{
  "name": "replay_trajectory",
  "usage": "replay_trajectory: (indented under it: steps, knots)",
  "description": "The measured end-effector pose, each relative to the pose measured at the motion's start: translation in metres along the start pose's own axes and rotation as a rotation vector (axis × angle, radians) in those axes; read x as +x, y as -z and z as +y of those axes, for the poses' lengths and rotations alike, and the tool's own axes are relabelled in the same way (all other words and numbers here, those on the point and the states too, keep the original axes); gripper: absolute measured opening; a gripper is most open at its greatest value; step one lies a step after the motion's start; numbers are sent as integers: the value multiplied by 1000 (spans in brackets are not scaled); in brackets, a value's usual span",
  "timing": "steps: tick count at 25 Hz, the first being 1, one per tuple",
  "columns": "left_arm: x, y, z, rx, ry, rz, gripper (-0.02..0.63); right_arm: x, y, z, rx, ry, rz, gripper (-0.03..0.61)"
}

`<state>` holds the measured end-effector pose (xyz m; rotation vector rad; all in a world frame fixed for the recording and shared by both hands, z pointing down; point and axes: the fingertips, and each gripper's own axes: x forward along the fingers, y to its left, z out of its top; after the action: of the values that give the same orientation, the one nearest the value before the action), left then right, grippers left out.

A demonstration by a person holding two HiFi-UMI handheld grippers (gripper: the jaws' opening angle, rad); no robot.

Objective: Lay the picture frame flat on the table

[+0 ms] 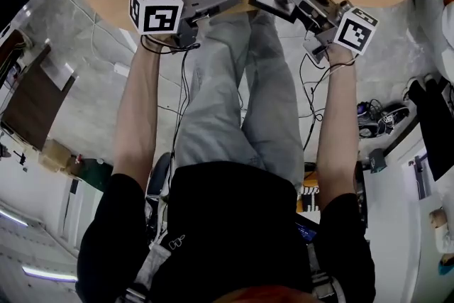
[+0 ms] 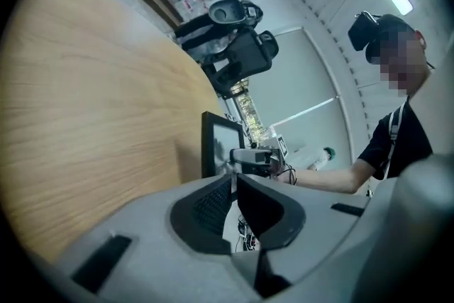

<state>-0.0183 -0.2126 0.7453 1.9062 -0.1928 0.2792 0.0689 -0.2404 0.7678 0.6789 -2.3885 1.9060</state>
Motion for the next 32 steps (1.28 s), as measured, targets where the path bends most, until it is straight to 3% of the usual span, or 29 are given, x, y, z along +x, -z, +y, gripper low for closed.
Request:
replay_trajectory:
  steps: [4,8,11,16,24,27,28,32]
  knots:
    - [8,7,-7,-11,-1,-30,14,13,5,-22,-30,135,49,17]
    - [39,23,-32,-19,11,-27,12,-4,2,-26,-44,198,32,17]
    - [36,24,-27,-31,21,-31,12,9,-3,-38,-74,285,42,19]
    - [12,19,-6,-47,29,-51,12,36,-9,-57,-224,466,69,92]
    - [4,16,-14,-49,21,-90,12,14,-17,-73,-446,806,99,239]
    - [6,13,-18,-53,10,-107,12,1,-17,-80,-525,944,161,239]
    - [6,11,-18,-52,-10,-115,12,-1,-16,-79,-550,963,183,207]
    - [4,-13,-28,11,-162,-197,11,-16,-16,-42,-595,924,164,63]
